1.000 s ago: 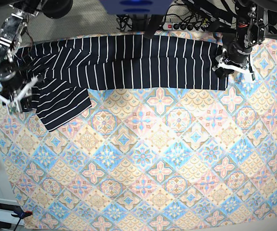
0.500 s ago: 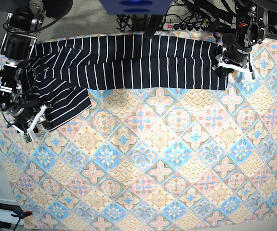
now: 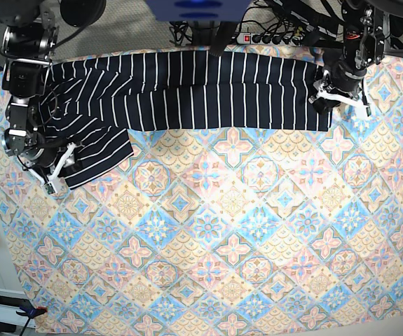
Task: Fold the T-shirt properly
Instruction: 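Tuck the sleeve fabric under with the right gripper while left holds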
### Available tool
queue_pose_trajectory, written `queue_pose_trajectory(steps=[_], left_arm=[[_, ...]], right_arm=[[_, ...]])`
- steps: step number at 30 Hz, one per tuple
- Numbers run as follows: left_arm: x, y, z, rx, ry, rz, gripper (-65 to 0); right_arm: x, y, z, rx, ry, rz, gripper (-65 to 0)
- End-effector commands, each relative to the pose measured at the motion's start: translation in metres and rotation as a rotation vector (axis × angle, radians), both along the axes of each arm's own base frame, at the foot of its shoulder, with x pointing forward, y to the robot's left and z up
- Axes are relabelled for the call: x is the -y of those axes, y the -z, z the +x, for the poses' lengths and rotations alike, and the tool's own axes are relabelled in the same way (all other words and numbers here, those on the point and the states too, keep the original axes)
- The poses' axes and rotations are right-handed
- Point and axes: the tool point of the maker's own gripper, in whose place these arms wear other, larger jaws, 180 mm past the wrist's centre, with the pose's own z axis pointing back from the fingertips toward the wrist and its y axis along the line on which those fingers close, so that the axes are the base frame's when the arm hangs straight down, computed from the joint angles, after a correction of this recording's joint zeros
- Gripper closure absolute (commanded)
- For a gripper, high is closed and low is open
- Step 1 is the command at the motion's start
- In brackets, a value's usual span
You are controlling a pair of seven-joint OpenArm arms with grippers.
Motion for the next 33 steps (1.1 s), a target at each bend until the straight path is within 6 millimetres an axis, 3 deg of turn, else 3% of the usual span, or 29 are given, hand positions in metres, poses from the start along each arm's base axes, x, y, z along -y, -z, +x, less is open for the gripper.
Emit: queue_pose_trajectory(steps=[1,13,19,33], left_arm=[[-0.005,-0.007,0.006,0.028,0.0,0.008,-21.4],[-0.004,-0.008,0.006,0.03,0.0,0.007,-21.4],[-0.004,-0.008,0.007,0.032,0.001,0.007,-21.3],[-0.002,-0.011,0.014,0.047,0.007,0.004,-21.3]], right_arm=[[0.008,-0.014,0.013,0.048,0.009,-0.001,-28.9],[0.002,0.011,-0.003,-0.055,-0.049,-0.019,-28.6],[0.02,-0.009,0.012,0.045,0.048,0.023,-28.8],[0.024,-0.019,0.021,0.093,0.054,0.029,-28.8]])
